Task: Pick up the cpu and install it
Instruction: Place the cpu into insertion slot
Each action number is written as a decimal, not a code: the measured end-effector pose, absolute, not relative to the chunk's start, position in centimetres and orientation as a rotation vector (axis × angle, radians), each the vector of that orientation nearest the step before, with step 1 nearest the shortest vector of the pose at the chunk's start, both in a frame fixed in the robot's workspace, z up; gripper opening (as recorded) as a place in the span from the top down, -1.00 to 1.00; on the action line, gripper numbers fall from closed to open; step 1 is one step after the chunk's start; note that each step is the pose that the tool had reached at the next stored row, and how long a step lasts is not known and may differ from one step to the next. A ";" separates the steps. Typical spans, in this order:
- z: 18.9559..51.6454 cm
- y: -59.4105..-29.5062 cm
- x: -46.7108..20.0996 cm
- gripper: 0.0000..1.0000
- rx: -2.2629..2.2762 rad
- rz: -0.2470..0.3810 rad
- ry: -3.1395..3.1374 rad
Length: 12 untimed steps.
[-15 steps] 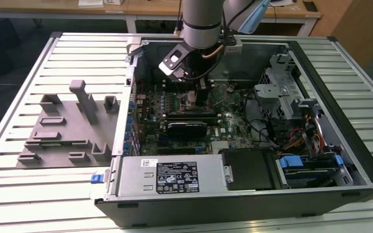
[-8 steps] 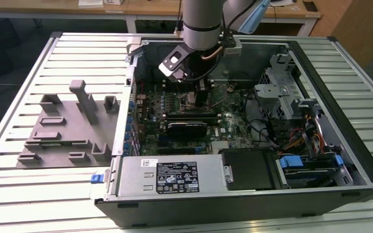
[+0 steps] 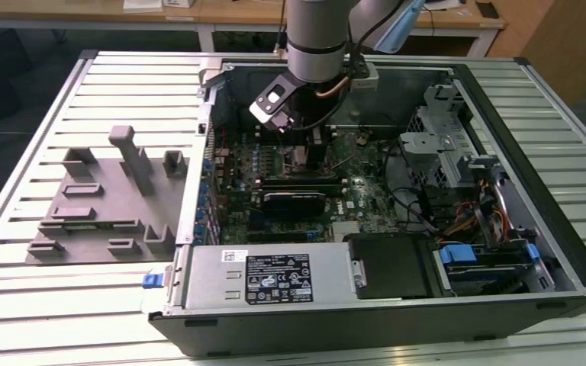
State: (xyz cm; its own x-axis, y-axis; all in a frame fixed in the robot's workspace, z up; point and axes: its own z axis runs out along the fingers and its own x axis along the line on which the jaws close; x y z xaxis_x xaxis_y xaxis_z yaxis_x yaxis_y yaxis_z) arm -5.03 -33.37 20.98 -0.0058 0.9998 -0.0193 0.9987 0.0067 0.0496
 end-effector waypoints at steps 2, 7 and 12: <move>20.9 -33.4 -5.0 -0.09 2.180 0.033 2.194; 20.6 -33.4 -5.0 -0.09 2.180 0.033 2.194; 20.4 -33.2 -5.0 -0.09 2.181 0.032 2.194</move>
State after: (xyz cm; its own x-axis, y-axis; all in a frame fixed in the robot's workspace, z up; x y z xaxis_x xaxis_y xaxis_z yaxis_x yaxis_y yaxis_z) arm -5.03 -33.21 20.36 -0.0056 0.9998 -0.0196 0.9988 0.0065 0.0487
